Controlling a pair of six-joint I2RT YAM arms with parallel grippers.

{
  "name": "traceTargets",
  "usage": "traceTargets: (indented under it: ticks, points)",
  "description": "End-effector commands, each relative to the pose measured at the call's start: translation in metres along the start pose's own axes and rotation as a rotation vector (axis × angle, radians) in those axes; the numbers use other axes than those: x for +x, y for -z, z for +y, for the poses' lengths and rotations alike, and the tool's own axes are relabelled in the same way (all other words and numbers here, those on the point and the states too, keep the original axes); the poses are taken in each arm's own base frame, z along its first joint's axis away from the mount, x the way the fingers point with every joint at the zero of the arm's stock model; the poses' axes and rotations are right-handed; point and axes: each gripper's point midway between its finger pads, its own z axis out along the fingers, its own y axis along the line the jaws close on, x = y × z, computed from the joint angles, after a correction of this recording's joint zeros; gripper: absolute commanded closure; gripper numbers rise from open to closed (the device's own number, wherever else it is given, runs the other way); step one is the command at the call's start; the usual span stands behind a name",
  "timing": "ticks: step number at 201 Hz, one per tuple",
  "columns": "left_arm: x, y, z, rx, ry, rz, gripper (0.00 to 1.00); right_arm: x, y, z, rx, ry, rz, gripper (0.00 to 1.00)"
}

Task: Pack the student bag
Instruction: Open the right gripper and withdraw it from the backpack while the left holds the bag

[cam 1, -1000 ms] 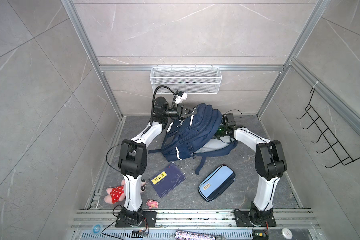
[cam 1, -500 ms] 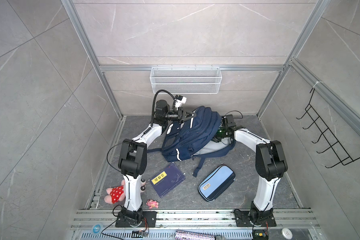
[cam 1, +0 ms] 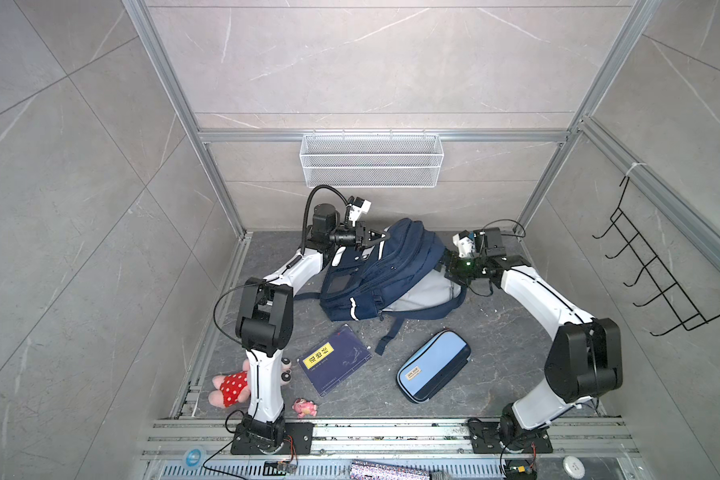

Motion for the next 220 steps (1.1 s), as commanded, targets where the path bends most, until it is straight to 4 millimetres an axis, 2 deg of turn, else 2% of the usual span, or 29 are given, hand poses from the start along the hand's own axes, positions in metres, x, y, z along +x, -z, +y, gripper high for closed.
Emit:
traceTargets:
  ticks: [1,25,64,112,160,173,196,220]
  points:
    - [-0.028,0.011,0.007,-0.089,-0.15,-0.096,1.0,0.002,0.044,-0.032,0.156,-0.051,-0.065,0.01]
    - [-0.026,0.006,0.029,-0.116,-0.12,-0.126,1.0,0.009,0.058,-0.04,0.198,-0.052,-0.065,0.01]
    - [-0.027,-0.002,0.05,-0.118,-0.092,-0.168,1.0,0.009,0.066,-0.042,0.231,-0.042,-0.066,0.0]
    - [-0.021,-0.008,0.073,-0.26,-0.071,-0.196,1.0,-0.002,0.076,-0.029,0.212,0.011,-0.096,0.0]
    - [0.004,-0.024,0.088,-0.345,-0.047,-0.11,1.0,-0.007,0.076,-0.024,0.191,0.024,-0.114,0.0]
    - [0.011,-0.023,0.09,-0.394,-0.048,-0.088,0.93,-0.006,0.074,-0.024,0.18,0.023,-0.11,0.0]
    - [0.011,-0.016,0.083,-0.451,-0.05,-0.083,0.65,-0.005,0.07,-0.023,0.166,0.021,-0.098,0.0]
    - [0.009,-0.004,0.066,-0.532,-0.07,-0.047,0.58,-0.005,0.074,-0.021,0.168,0.024,-0.11,0.01]
